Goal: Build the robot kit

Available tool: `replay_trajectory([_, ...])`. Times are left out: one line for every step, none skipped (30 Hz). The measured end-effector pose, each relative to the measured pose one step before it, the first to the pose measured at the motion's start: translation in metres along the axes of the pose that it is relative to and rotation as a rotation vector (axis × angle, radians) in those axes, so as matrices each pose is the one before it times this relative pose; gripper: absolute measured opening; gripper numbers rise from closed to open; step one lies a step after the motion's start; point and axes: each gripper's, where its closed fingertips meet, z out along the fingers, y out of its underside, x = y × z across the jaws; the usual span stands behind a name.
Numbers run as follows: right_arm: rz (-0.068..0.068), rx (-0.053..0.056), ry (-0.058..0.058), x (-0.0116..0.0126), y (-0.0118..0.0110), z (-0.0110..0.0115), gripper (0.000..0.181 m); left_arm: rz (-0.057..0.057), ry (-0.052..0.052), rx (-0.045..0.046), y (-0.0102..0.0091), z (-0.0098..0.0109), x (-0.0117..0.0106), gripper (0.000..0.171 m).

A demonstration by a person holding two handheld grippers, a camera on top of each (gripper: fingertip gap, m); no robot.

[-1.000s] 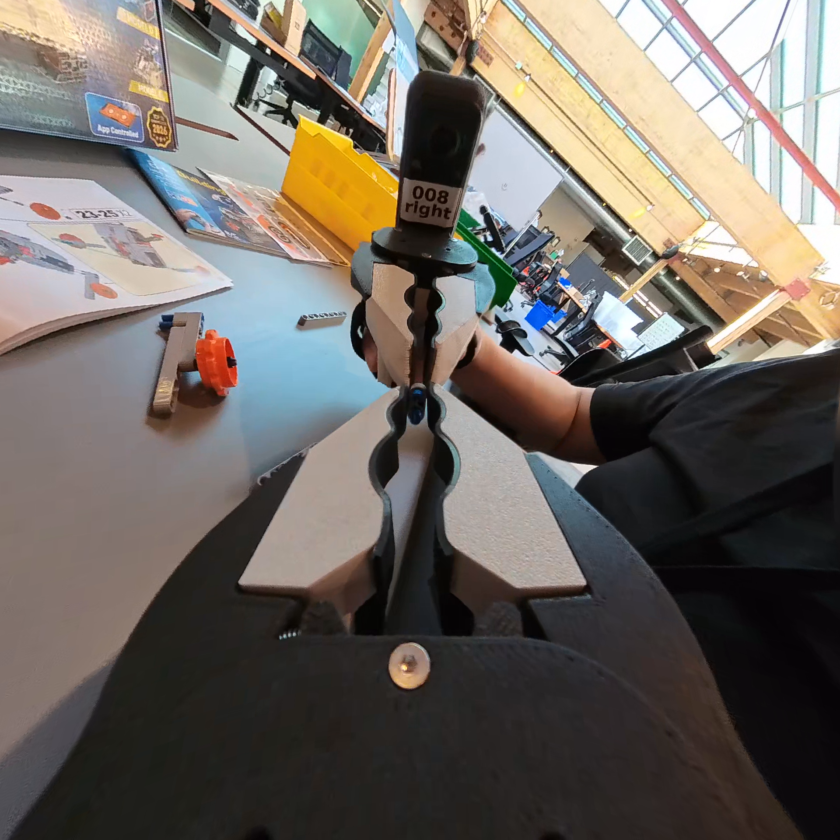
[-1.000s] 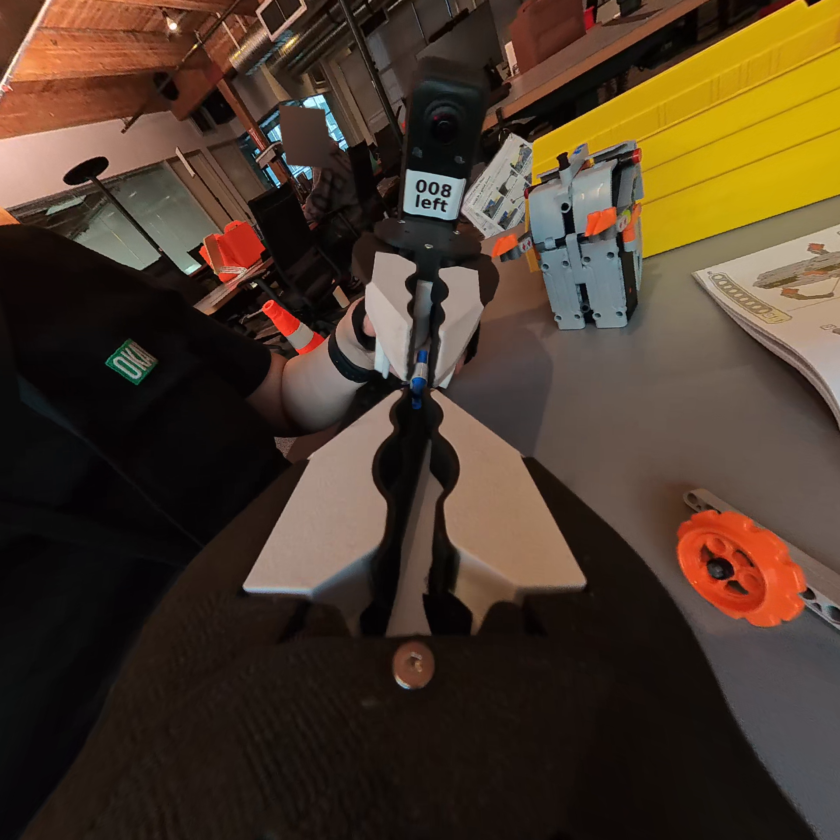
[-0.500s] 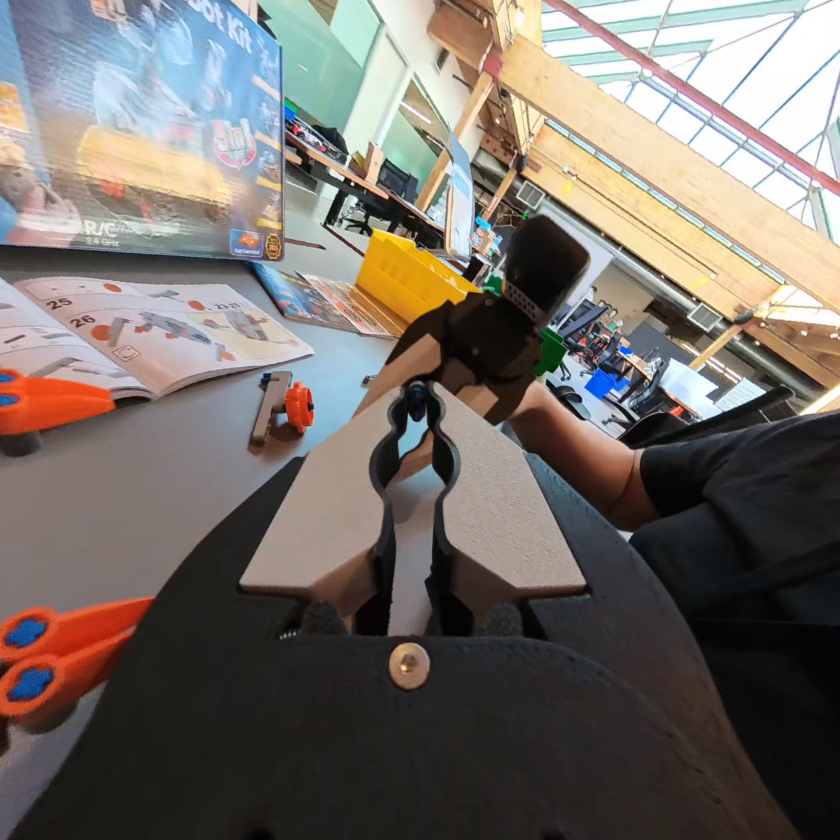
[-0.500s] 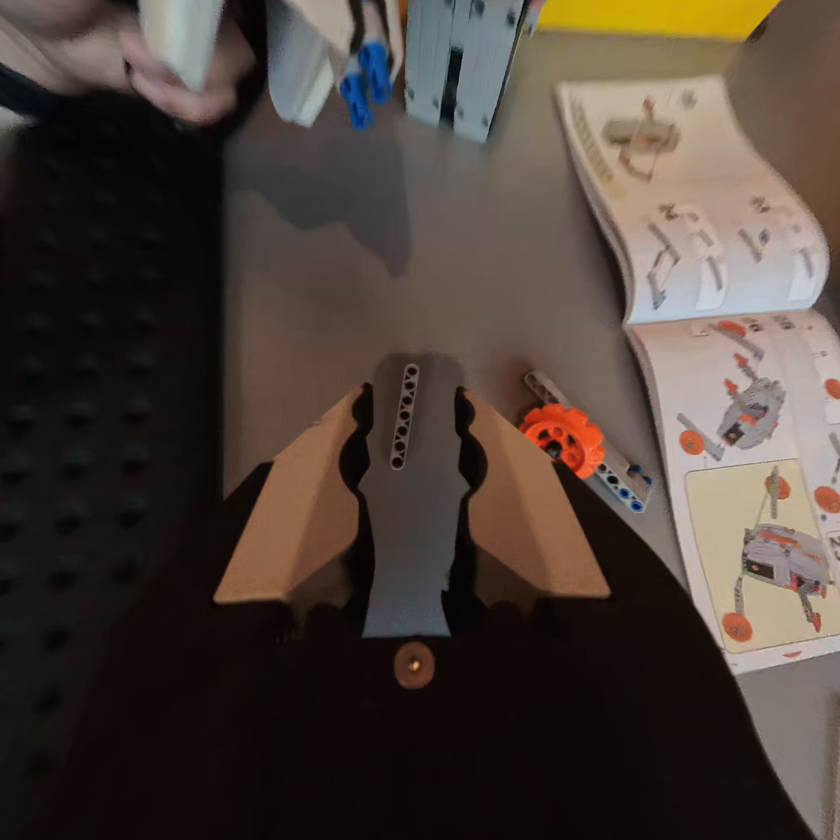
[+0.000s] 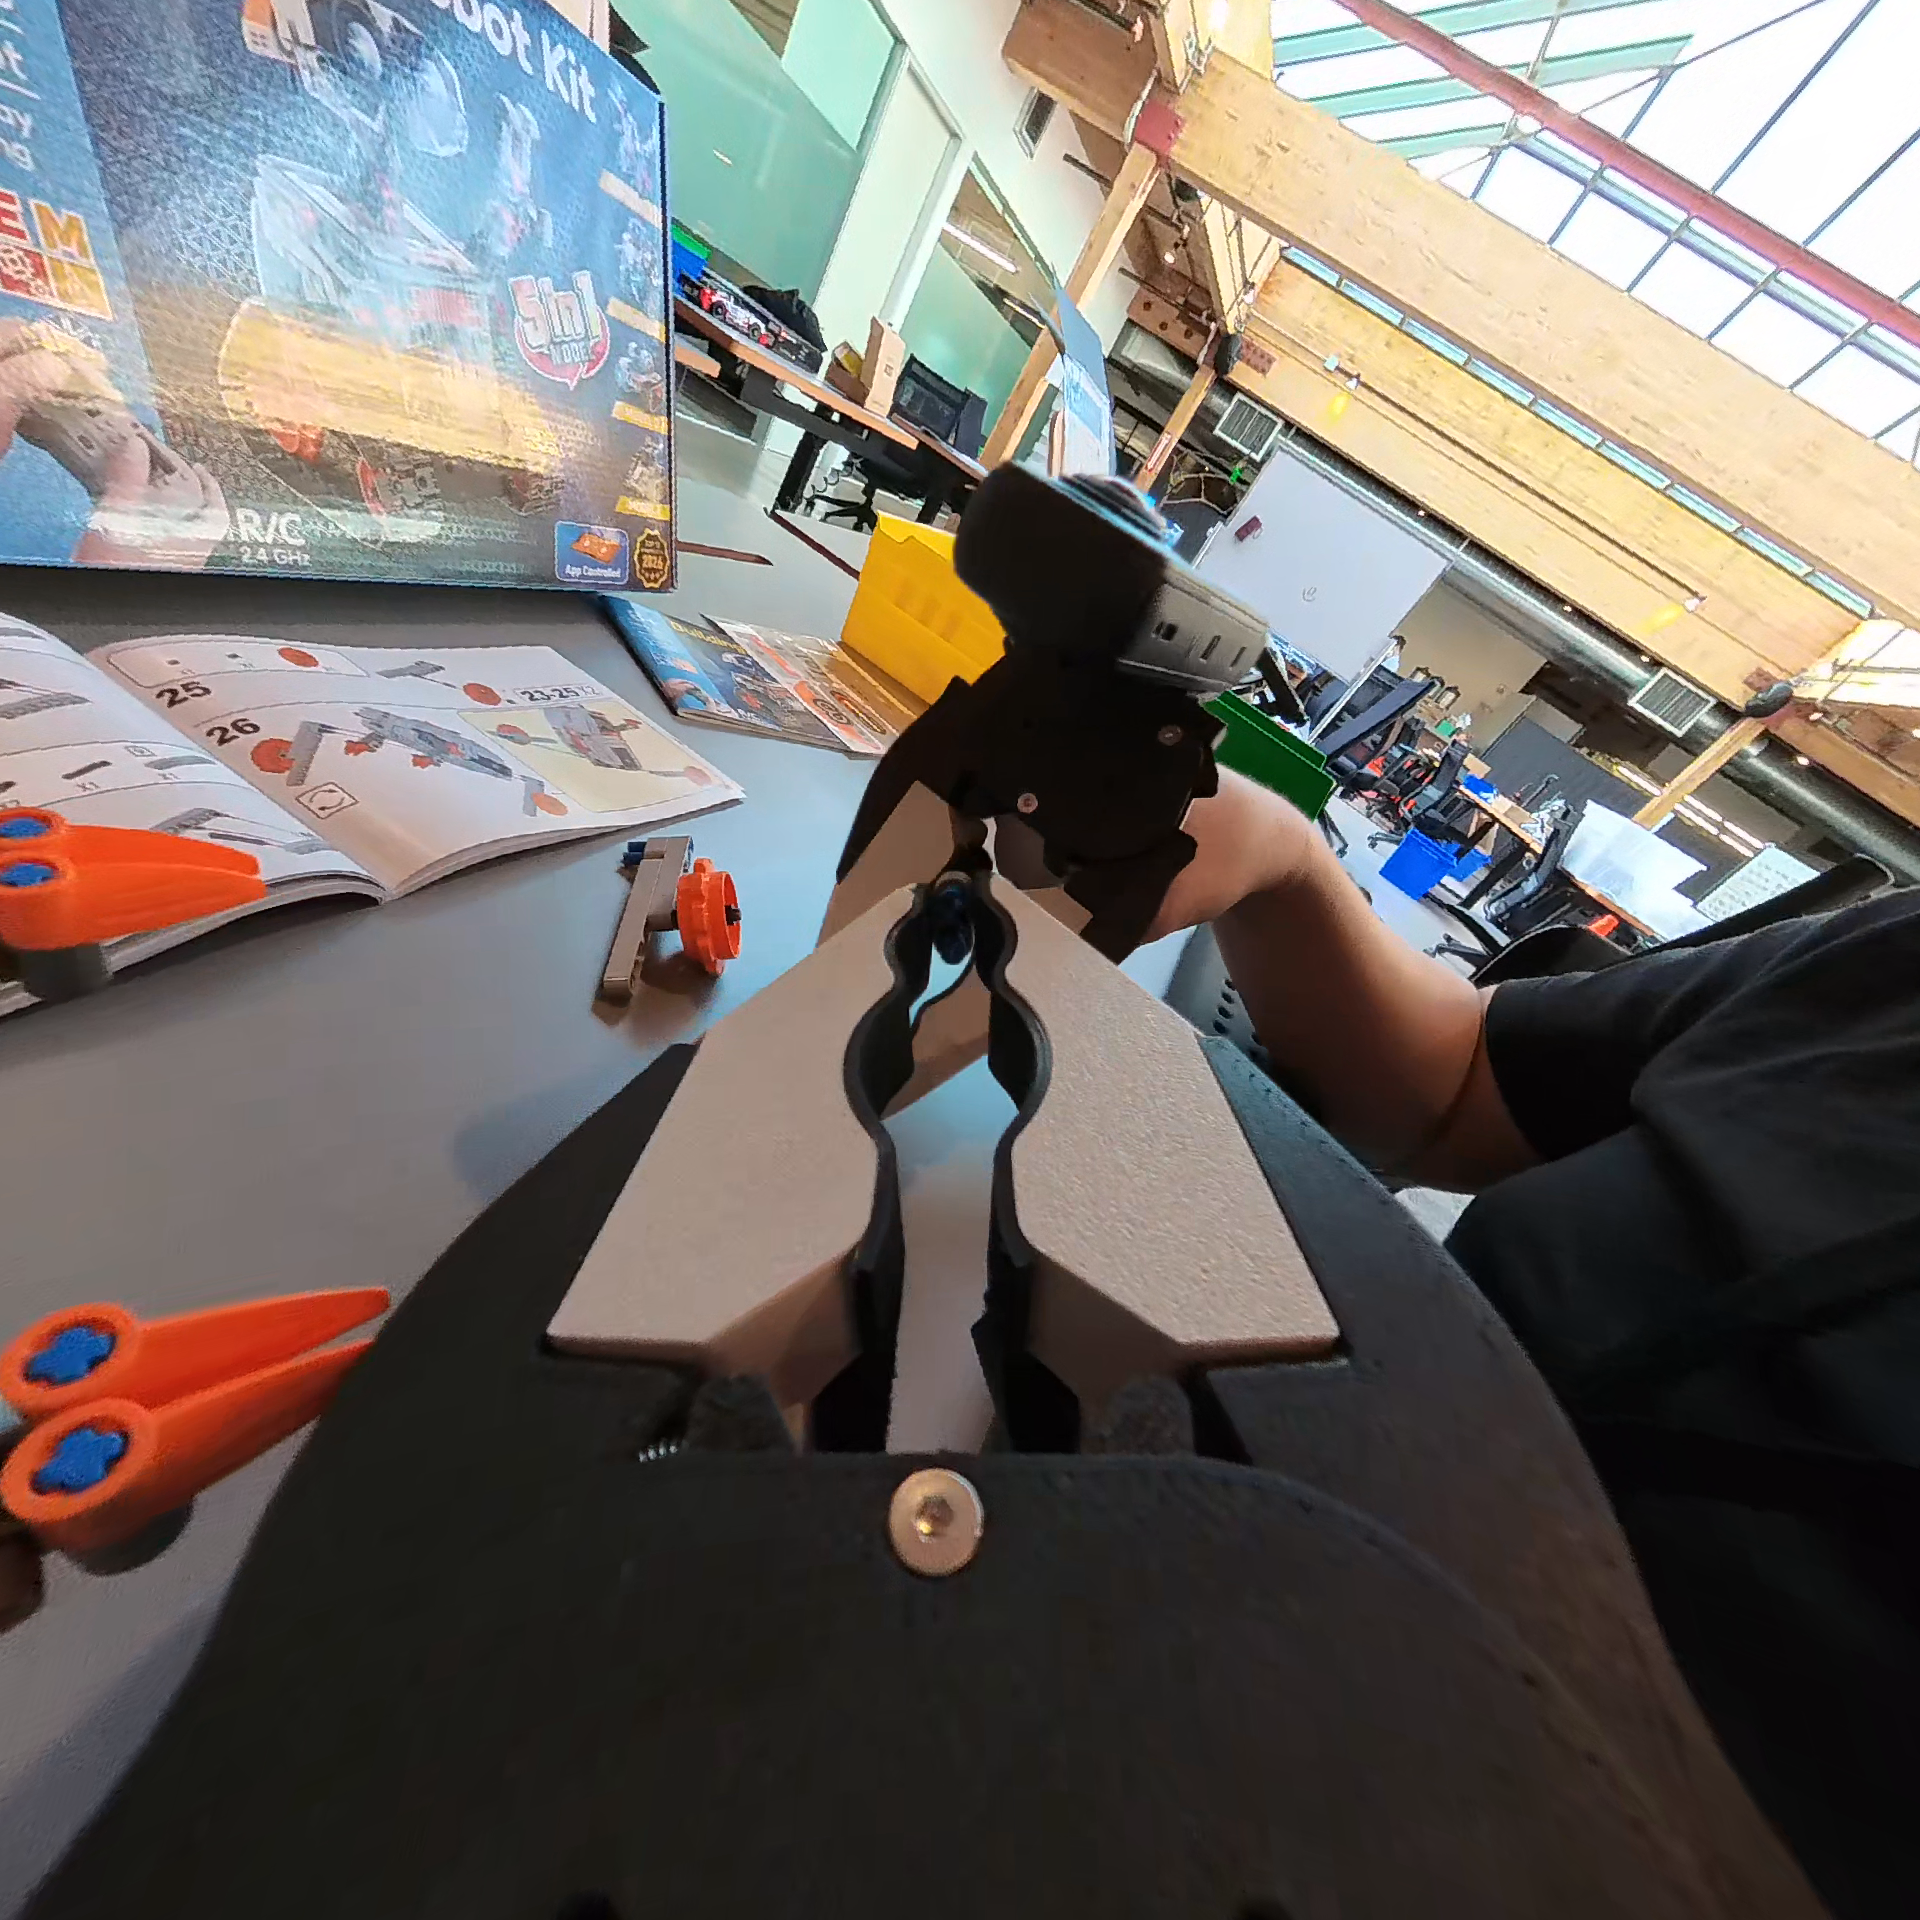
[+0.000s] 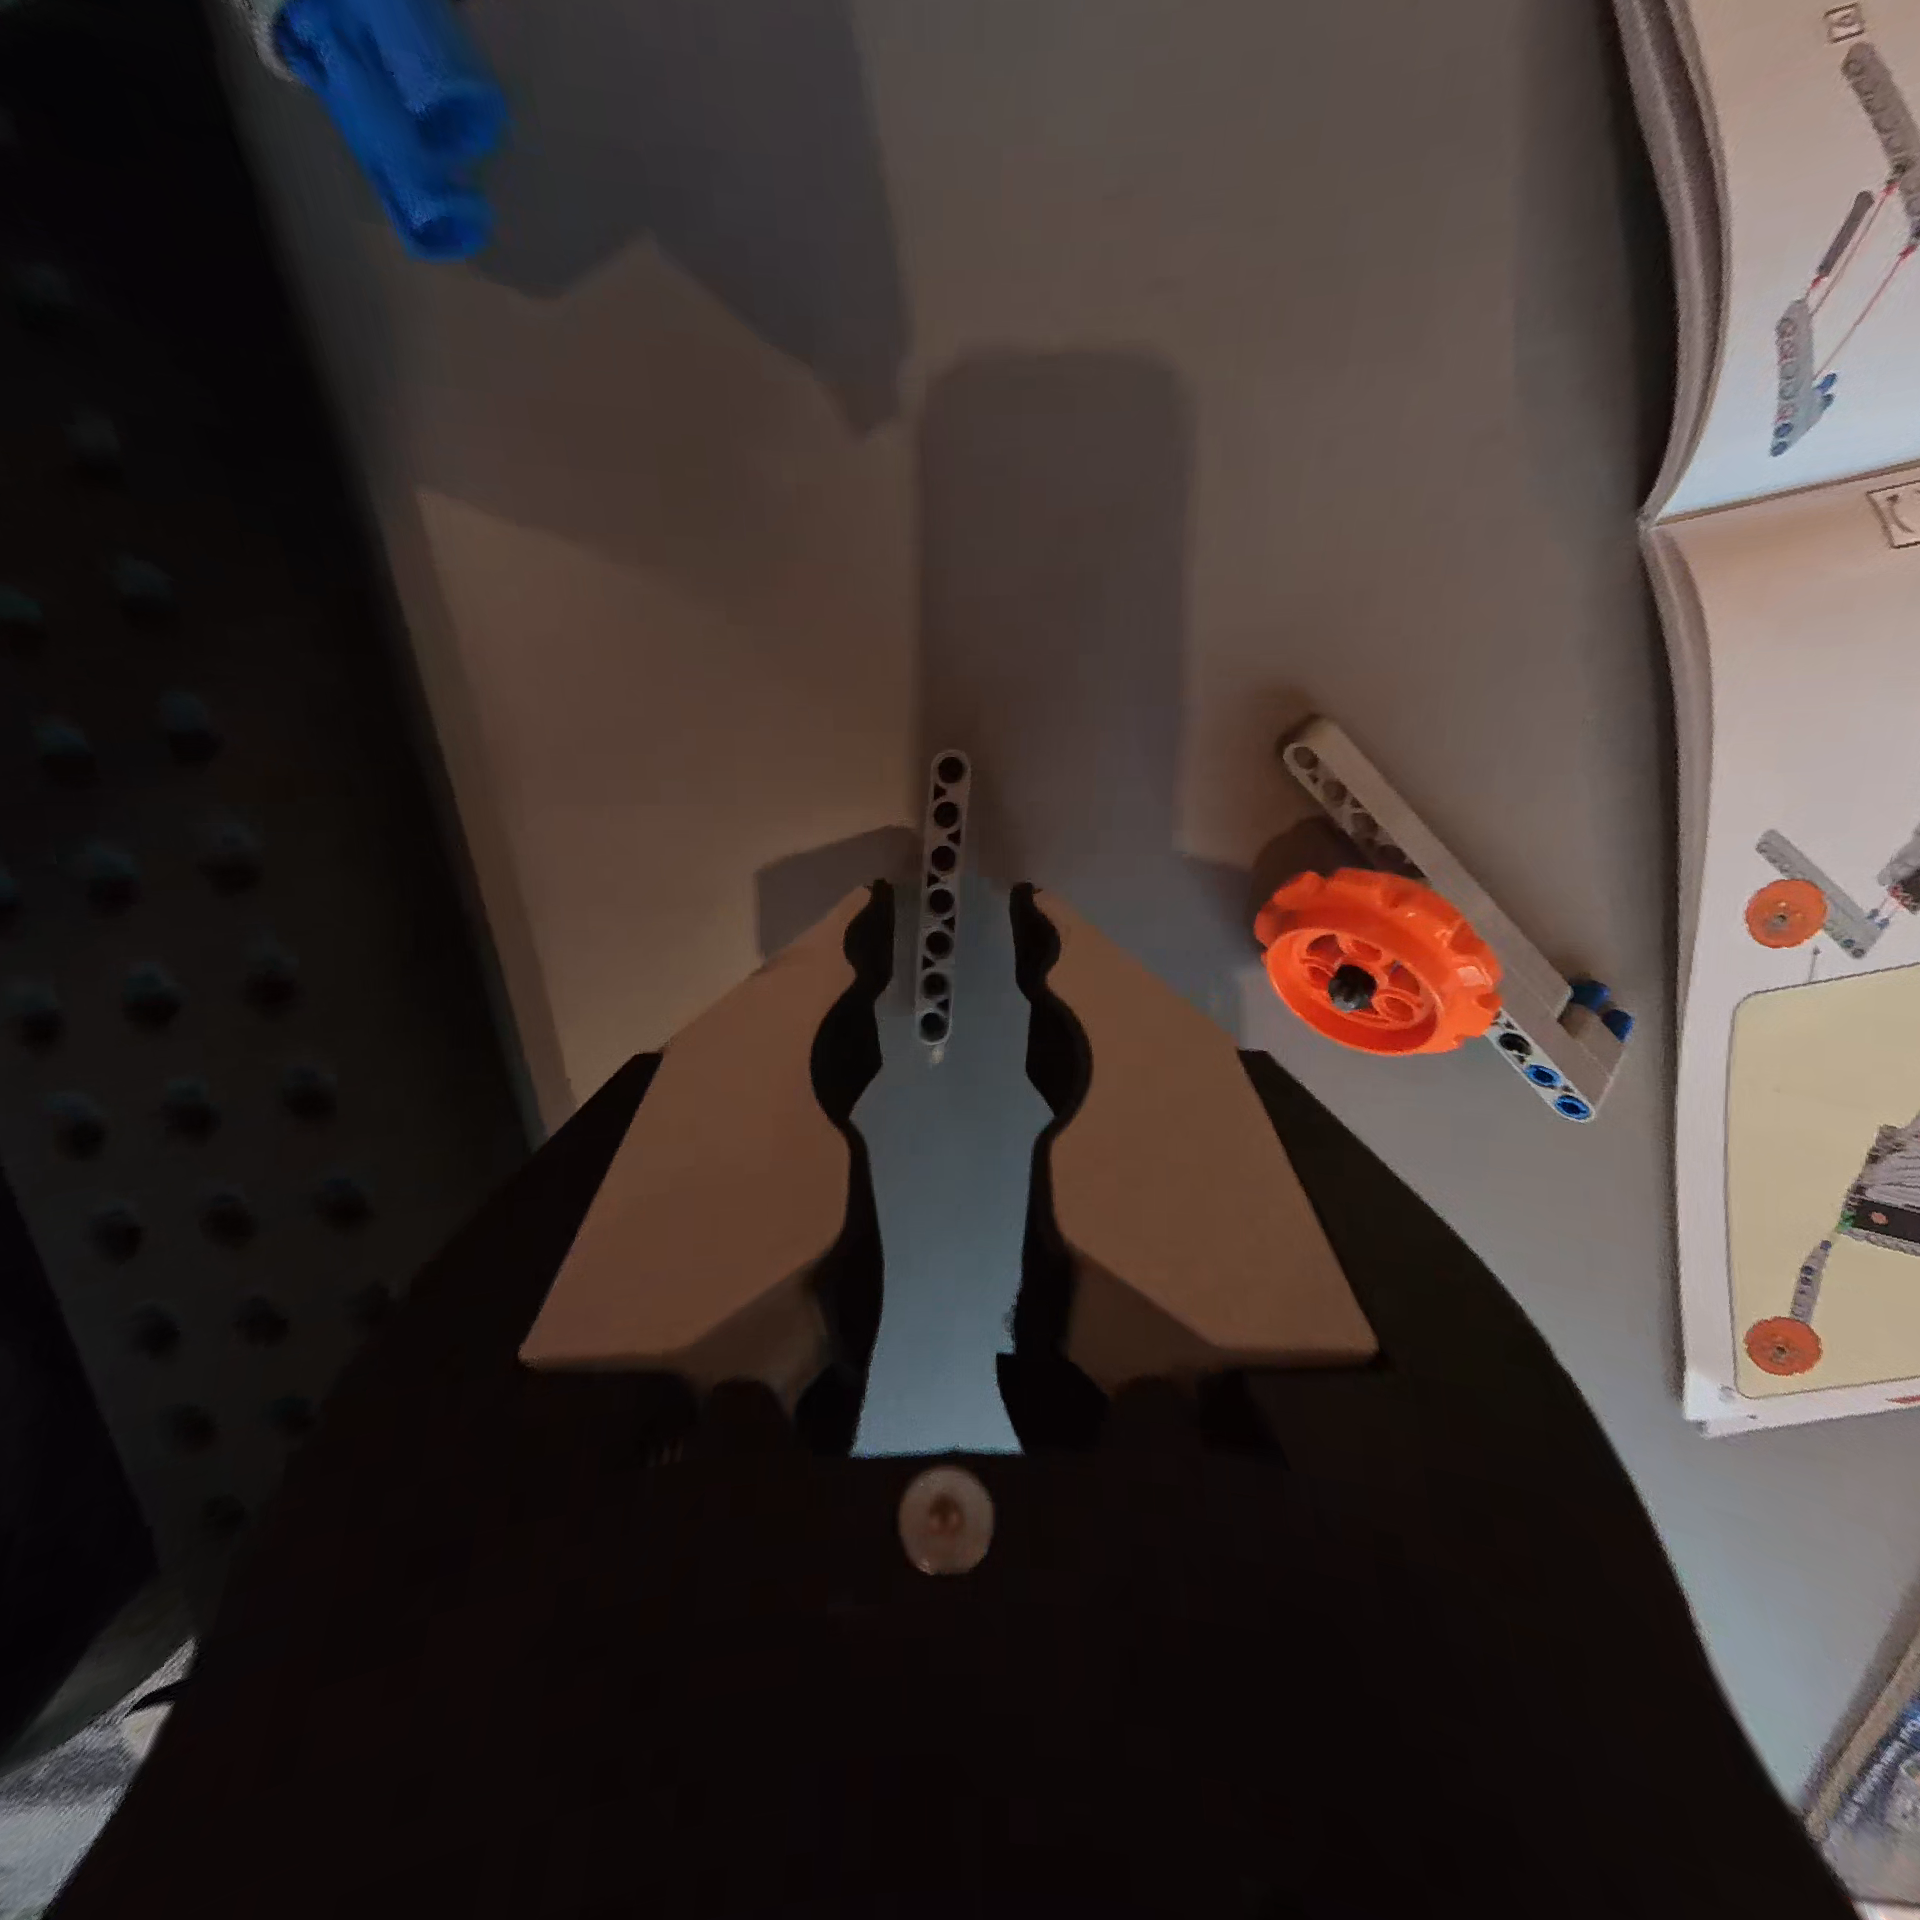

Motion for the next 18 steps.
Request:
replay_trajectory([0.009,-0.0078,-0.0279,-0.0036,0.00118,0.00093,0.02,-0.0051,0.0036,-0.0007,0.00048,-0.00027,0.00013,0.005])
replay_trajectory([0.0037,0.002,-0.0077,-0.00044,-0.00033,0.00074,0.019,-0.0072,0.0045,-0.00049,0.00066,-0.00024,0.00015,0.005])
replay_trajectory([-0.0021,0.0115,0.0035,0.00109,-0.00195,0.00025,0.018,-0.0088,0.0063,0.00176,0.00043,-0.00036,0.00029,0.005])
replay_trajectory([0.0005,-0.001,-0.0017,0.00014,-0.00031,0.00042,0.017,-0.0079,0.0077,0.00307,0.00016,-0.00041,0.00068,0.005])
replay_trajectory([-0.0033,-0.0034,0.0024,0.00044,0.00001,0.00018,0.016,-0.0061,0.0057,0.00137,0.00017,-0.00014,0.00048,0.005])
replay_trajectory([-0.0076,-0.0097,0.0076,0.0008,0.00041,0.00008,0.014,-0.004,0.0029,-0.00124,0.00059,0.00016,0.00001,0.005])
replay_trajectory([-0.0072,-0.0079,0.0073,0.00045,0.00002,0.00016,0.013,-0.0037,0.0034,-0.00424,0.00079,0.00058,0.00007,0.005])
replay_trajectory([-0.0057,-0.0089,0.0058,0.00001,0.00034,0.00011,0.013,-0.0048,0.0054,-0.00556,0.00093,0.0007,0.00038,0.005])
replay_trajectory([-0.0109,-0.0069,0.0061,-0.0001,0.00007,0.00003,0.013,-0.0063,0.0058,-0.0059,0.00105,0.00089,0.00028,0.005])
replay_trajectory([-0.0117,-0.0042,0.0082,0.0002,0.00004,0.00017,0.013,-0.007,0.0048,-0.00618,0.00108,0.00059,0.00001,0.005])
replay_trajectory([-0.0066,-0.0067,0.007,0.00019,0.0001,0.00018,0.013,-0.0057,0.0035,-0.0017,0.00046,0.00017,-0.00006,0.005])
replay_trajectory([-0.0079,-0.0083,0.0035,-0.00061,0.00013,0.00002,0.014,-0.0041,0.0024,0.00433,-0.0006,-0.00033,-0.00008,0.005])
replay_trajectory([-0.0072,-0.0115,0.0019,-0.00125,0.00042,-0.00007,0.016,-0.0038,0.0026,0.00727,-0.0011,-0.00073,-0.00001,0.005])
replay_trajectory([-0.0053,-0.0139,-0.0015,-0.00162,0.00029,0.0,0.019,-0.0044,0.0036,0.00793,-0.00128,-0.00087,0.00007,0.005])
replay_trajectory([-0.0061,-0.0164,0.0007,-0.00119,0.00055,0.00003,0.021,-0.0053,0.0076,0.00705,-0.00113,-0.00054,0.00074,0.005])
replay_trajectory([-0.0072,-0.0163,-0.0006,-0.00103,0.00032,0.00007,0.023,-0.0067,0.009,0.00501,-0.00072,-0.0002,0.00103,0.005])
replay_trajectory([-0.0075,-0.0148,0.0018,-0.00013,0.00006,0.00006,0.023,-0.006,0.0099,0.0022,-0.00033,0.0001,0.00107,0.005])
replay_trajectory([-0.0053,-0.0137,0.0025,0.0003,0.00003,0.00007,0.024,-0.0047,0.0096,0.00044,0.00011,0.00014,0.0012,0.005])
